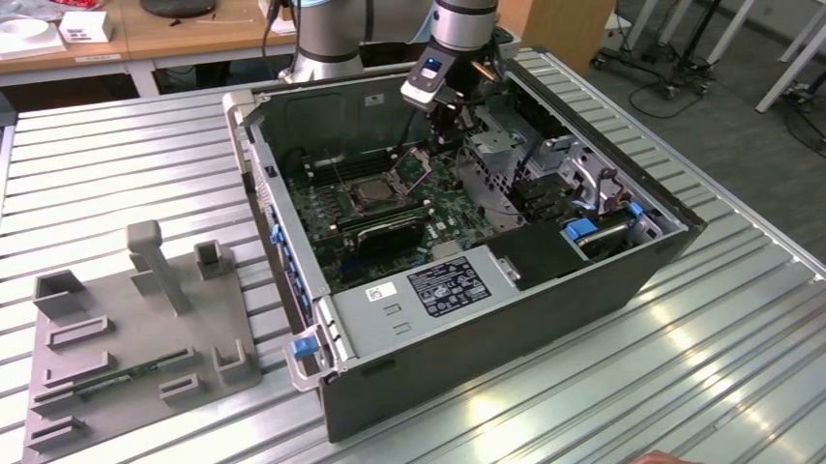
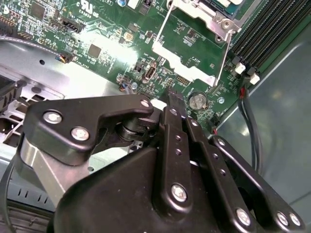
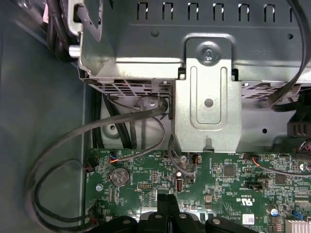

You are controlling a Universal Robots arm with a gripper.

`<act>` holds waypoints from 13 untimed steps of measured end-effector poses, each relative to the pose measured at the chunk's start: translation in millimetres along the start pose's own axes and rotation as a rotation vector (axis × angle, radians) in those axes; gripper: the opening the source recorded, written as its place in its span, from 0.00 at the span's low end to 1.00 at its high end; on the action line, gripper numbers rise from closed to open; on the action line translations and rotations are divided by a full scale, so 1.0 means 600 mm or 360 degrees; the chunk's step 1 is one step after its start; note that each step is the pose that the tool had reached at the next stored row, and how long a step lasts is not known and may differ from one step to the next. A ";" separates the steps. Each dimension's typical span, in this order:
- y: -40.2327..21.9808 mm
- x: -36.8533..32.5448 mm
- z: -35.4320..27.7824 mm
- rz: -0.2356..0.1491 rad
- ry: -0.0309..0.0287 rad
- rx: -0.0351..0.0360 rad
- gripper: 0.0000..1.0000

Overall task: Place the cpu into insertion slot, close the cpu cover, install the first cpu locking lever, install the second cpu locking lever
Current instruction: 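Close the cpu cover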

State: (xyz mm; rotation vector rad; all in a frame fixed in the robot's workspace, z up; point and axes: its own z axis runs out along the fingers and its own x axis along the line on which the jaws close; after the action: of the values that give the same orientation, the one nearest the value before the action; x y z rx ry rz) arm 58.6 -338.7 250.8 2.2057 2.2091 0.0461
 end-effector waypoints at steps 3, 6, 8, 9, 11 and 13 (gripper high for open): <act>-0.001 0.000 0.004 0.0000 0.00001 0.0000 0.10; -0.005 0.001 0.005 0.0000 -0.00001 0.0000 0.10; -0.009 0.001 0.005 0.0000 -0.00002 0.0000 0.10; -0.012 0.001 0.006 0.0000 -0.00002 0.0000 0.10; -0.017 0.002 0.006 0.0000 0.00001 0.0000 0.10; -0.021 0.002 0.006 0.0000 0.00000 0.0000 0.10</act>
State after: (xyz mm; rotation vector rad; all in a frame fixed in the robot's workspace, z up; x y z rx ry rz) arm 46.2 -337.6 246.9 2.2058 2.2091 0.0459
